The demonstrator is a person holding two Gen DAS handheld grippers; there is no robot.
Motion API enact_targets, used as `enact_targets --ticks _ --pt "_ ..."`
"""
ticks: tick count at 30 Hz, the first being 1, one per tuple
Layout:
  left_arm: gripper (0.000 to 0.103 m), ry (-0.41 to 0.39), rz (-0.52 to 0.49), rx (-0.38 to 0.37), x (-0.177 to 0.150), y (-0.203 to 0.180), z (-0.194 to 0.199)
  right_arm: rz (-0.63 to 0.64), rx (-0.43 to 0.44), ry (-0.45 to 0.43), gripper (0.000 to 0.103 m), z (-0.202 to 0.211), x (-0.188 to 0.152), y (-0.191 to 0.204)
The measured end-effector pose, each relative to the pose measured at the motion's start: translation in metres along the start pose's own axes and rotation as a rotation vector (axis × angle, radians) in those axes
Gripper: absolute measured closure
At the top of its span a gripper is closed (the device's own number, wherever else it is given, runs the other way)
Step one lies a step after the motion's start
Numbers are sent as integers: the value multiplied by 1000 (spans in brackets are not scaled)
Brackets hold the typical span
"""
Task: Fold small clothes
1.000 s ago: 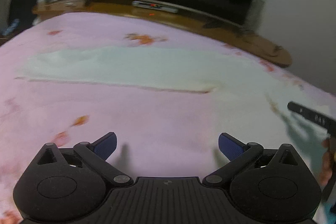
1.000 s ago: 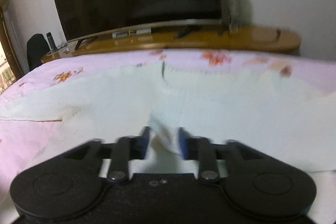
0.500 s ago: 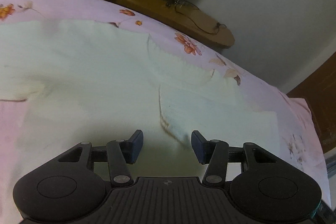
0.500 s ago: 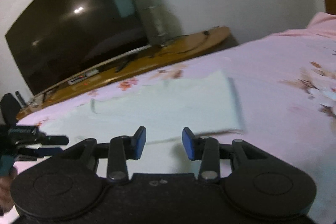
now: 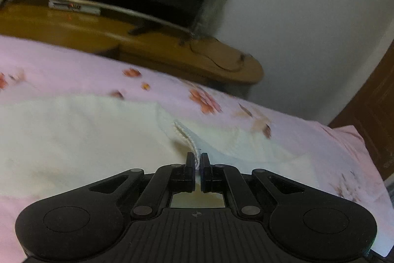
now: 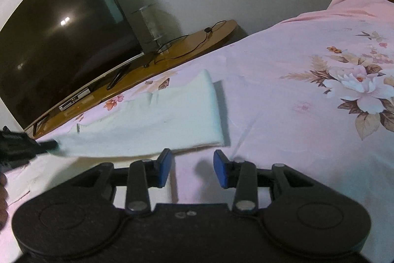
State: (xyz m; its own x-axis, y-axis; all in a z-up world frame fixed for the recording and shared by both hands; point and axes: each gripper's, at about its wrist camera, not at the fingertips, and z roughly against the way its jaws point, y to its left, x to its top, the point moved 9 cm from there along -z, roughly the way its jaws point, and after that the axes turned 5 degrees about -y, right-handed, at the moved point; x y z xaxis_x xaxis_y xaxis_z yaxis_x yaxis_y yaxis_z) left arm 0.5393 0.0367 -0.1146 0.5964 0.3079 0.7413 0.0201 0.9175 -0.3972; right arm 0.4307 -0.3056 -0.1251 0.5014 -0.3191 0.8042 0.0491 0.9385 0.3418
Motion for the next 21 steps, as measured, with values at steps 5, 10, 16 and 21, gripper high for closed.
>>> enact_targets --ticks 5,10,16,21 --pt "100 -1 7 41 10 30 9 11 26 22 64 -6 -5 9" --pt "100 14 7 83 3 51 5 36 26 38 64 -19 -5 17" --pt "100 -1 19 95 5 70 4 66 21 78 64 -31 -8 17" --pt "100 -4 12 103 12 80 9 106 13 78 64 -35 -10 19"
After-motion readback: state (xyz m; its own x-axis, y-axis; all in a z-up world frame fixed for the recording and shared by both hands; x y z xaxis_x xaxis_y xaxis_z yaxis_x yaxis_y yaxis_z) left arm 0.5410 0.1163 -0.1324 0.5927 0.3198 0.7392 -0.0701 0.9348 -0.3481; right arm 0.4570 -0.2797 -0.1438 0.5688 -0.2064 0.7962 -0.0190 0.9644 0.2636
